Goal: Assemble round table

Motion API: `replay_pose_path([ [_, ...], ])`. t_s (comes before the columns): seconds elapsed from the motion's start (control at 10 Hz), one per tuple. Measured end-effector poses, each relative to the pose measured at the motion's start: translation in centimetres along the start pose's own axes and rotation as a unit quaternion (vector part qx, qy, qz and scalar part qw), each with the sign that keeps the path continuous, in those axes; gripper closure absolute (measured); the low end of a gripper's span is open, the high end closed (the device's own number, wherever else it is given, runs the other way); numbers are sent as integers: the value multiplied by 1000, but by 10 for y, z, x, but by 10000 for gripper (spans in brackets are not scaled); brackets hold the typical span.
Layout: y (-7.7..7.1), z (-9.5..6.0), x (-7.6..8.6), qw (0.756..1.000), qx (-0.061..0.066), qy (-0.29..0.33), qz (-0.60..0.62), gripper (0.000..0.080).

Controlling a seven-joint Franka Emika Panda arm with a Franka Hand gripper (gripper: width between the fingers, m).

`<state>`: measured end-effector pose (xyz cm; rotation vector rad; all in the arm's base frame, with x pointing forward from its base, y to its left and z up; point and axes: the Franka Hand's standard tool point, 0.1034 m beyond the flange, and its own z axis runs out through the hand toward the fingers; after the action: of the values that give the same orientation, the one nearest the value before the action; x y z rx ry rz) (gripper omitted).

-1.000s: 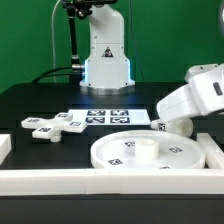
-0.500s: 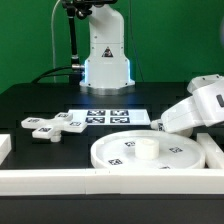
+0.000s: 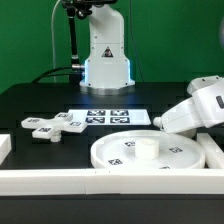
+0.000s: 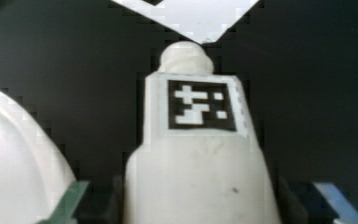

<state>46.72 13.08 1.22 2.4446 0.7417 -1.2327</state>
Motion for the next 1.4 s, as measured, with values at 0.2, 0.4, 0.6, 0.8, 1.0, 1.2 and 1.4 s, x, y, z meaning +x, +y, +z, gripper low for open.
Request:
replay_pose_path([
  [0.2, 0, 0, 0, 1000, 0, 0, -1, 392],
  [0.4, 7, -10, -7, 1000, 7, 10, -5, 392],
  [0.6, 21, -29, -26, 999, 17, 22, -18, 392],
  [0.8, 40, -42, -55, 998, 23, 42, -33, 390],
  [1.0, 46, -39, -73, 995, 16, 69, -66, 390],
  [1.2, 45, -37, -72, 995, 17, 72, -64, 390],
  [1.4, 53, -35, -52, 988, 38, 142, -36, 390],
])
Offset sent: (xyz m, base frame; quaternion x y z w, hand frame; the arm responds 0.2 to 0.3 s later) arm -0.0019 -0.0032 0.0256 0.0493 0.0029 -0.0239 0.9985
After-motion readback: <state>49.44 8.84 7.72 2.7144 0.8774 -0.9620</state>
